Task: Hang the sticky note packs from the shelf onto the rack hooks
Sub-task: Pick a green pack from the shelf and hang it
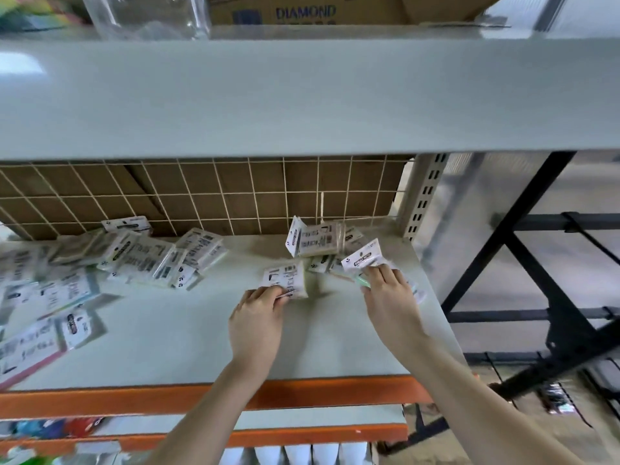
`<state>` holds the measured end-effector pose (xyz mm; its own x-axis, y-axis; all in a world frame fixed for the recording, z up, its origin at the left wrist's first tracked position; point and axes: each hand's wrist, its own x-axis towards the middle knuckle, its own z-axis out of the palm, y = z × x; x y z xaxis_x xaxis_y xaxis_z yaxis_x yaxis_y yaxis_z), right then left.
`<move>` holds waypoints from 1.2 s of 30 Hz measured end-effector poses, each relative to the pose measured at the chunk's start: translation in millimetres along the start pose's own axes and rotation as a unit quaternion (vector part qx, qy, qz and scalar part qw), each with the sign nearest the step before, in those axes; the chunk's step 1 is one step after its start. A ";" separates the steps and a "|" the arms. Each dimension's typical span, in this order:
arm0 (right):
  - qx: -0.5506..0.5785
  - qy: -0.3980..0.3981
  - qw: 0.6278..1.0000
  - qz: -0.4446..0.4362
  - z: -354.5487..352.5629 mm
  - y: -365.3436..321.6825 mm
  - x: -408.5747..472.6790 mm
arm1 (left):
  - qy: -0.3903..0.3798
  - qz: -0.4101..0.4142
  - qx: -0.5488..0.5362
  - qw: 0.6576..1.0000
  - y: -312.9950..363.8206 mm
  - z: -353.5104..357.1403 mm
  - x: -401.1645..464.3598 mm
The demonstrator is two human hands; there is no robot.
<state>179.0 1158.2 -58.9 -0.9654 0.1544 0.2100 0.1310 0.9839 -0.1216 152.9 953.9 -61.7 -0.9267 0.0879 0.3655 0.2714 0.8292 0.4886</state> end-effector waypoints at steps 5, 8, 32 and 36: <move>-0.033 0.027 0.998 -0.038 -20.0 0.9 -12.6 | 0.027 0.005 -0.053 0.998 6.8 -9.8 -12.1; 0.114 0.049 0.992 0.037 -35.9 0.8 -13.1 | 0.040 0.010 -0.087 0.995 13.8 -20.3 -7.6; 0.590 0.063 0.795 0.129 -112.1 44.0 -80.0 | -0.110 0.126 -0.144 0.975 127.2 -69.5 -0.4; 0.556 0.088 0.819 0.112 -132.6 61.0 -106.3 | -0.174 0.147 -0.198 0.954 171.1 -79.1 -26.1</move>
<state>319.5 1213.7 40.0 -0.8848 0.4269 0.1870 -0.0815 0.2532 -0.9640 244.1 1049.8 75.1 -0.8075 0.5189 0.2805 0.5450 0.4744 0.6914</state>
